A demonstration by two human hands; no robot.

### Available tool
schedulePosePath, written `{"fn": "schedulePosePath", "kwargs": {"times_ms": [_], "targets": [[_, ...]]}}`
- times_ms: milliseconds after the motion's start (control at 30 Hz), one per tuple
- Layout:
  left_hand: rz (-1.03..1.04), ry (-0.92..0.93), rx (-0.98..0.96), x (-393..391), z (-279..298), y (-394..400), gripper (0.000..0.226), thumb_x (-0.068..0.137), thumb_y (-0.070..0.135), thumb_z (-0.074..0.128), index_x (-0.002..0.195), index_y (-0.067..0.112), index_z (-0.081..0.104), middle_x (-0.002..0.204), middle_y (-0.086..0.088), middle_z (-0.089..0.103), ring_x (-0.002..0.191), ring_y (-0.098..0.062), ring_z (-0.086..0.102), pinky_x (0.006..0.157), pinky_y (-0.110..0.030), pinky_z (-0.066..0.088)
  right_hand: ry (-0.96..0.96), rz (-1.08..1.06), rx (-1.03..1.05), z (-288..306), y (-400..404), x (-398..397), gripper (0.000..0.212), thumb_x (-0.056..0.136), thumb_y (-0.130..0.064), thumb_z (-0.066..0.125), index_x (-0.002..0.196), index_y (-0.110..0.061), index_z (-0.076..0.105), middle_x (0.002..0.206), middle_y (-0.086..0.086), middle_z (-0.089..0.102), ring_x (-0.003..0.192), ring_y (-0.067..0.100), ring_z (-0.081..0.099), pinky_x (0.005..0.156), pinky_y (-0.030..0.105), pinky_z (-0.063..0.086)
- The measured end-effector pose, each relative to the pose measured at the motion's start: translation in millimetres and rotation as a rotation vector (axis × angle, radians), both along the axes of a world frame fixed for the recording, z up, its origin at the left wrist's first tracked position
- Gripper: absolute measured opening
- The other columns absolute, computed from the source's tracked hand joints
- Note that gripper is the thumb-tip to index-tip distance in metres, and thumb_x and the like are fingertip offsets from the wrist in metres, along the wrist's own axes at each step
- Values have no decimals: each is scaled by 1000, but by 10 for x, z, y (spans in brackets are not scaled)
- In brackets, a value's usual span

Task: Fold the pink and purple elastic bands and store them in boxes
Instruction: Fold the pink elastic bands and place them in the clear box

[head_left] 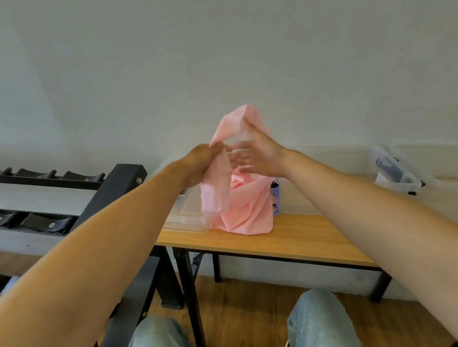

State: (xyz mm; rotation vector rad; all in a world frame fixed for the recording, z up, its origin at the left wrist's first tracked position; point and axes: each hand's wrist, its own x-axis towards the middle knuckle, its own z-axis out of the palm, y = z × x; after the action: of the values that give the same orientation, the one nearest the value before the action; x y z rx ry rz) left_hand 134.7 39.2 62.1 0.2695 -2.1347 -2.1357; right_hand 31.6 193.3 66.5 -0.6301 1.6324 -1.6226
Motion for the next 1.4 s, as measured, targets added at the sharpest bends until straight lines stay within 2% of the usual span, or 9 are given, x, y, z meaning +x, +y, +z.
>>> {"fn": "schedulePosePath", "kwargs": {"times_ms": [133, 233, 400, 533, 667, 867, 1100, 1267, 1400], "targets": [[78, 58, 318, -168, 180, 64, 20, 107, 15, 48, 102, 6, 65, 86, -8, 78, 78, -19, 76, 77, -33, 62, 121, 405, 175, -142, 6, 225, 75, 98, -57, 54, 149, -4, 43, 143, 22, 58, 128, 32, 59, 109, 44, 49], [160, 54, 377, -170, 227, 30, 17, 104, 12, 53, 112, 4, 65, 97, -13, 79, 86, -23, 79, 76, -35, 63, 219, 409, 251, -182, -12, 291, 59, 97, -19, 70, 148, -7, 43, 142, 22, 59, 128, 32, 62, 109, 51, 51], [231, 149, 565, -114, 165, -39, 35, 111, 21, 40, 93, 1, 63, 103, -18, 74, 96, -28, 70, 96, -36, 55, 275, 402, 341, -173, 109, 222, 48, 100, -19, 69, 143, -3, 55, 139, 19, 63, 128, 33, 62, 105, 46, 55], [174, 76, 505, -61, 118, -147, 57, 111, 46, 29, 126, 2, 61, 141, -16, 61, 107, -23, 65, 93, -34, 51, 184, 470, 231, -145, 217, 200, 34, 104, -18, 61, 135, -4, 60, 129, 14, 68, 117, 28, 66, 97, 39, 58], [-118, -39, 315, -114, -86, -198, 90, 87, 72, 59, 144, 2, 49, 151, -23, 46, 134, -36, 50, 115, -42, 36, -26, 363, -205, -75, 167, 177, 40, 102, -13, 56, 139, 2, 54, 126, 18, 67, 114, 30, 66, 102, 41, 55], [-273, -117, 40, 55, -171, 229, 92, 96, 75, 24, 108, -5, 67, 104, -25, 72, 102, -36, 70, 98, -41, 55, -228, -160, -556, 151, 85, 28, 24, 110, -6, 39, 104, -2, 62, 73, 8, 75, 65, 13, 74, 66, 23, 61], [-74, 39, 91, -81, -26, 244, 48, 112, 40, 32, 75, 15, 51, 53, 5, 36, 49, -14, 37, 59, -27, 45, -384, -228, -598, 212, 145, -158, 49, 108, -42, 49, 127, 2, 58, 98, 17, 72, 91, 28, 73, 84, 38, 62], [-62, 160, 411, -163, 418, 306, 44, 113, 37, 30, 78, 15, 45, 54, 5, 37, 50, -13, 39, 56, -25, 41, 68, 180, -69, 53, 123, 35, 99, 89, -84, 33, 155, -10, 42, 128, 3, 64, 114, 17, 66, 98, 36, 50], [-46, 274, 687, -210, 653, 295, 46, 113, 31, 29, 74, 13, 45, 54, 2, 40, 48, -11, 36, 48, -21, 38, 546, 237, 235, -19, 68, 182, 46, 94, -45, 73, 126, -12, 70, 128, 5, 71, 117, 21, 68, 102, 36, 55]]}}
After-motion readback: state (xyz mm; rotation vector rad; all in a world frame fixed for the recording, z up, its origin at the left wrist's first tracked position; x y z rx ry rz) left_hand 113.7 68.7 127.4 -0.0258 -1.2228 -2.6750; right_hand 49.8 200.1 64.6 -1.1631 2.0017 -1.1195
